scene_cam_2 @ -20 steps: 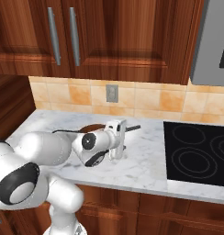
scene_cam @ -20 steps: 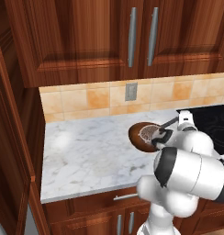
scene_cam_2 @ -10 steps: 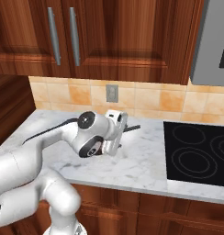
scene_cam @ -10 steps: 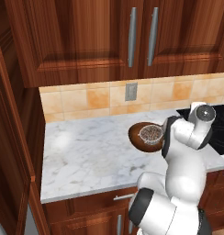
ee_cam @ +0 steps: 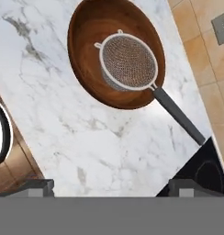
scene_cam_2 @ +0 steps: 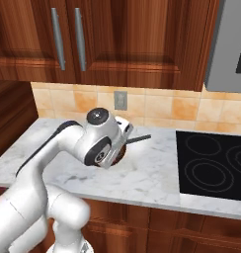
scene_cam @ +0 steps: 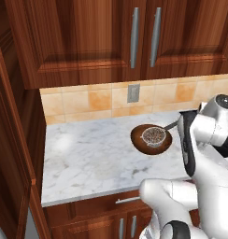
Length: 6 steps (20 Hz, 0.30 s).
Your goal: Open the cabinet and setup a tea strainer by placing it in the bowl upright.
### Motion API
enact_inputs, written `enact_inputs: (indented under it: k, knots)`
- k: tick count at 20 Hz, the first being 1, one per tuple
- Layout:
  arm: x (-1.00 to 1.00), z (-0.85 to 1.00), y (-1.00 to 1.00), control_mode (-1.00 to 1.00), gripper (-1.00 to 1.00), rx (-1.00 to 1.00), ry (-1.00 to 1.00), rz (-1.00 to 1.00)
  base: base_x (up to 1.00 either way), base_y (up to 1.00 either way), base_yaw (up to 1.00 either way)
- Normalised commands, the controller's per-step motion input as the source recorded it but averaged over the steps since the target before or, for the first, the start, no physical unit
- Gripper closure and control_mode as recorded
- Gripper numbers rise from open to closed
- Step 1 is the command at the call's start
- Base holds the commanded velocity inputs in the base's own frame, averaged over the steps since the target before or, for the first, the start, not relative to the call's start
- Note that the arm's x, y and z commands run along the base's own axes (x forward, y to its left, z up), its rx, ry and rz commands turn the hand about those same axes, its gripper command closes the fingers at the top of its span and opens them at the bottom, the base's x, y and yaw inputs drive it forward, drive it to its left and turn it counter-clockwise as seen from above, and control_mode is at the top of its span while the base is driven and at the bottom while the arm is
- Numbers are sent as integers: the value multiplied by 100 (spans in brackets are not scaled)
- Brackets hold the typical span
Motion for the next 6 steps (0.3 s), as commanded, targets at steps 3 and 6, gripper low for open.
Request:
enact_inputs:
  k: [3, 6]
  knots:
    - [-33, -4, 98, -100, -100, 6, -4, 0, 0, 0, 0]
    - [-20, 2, 100, -100, -100, 1, -1, 0, 0, 0, 0]
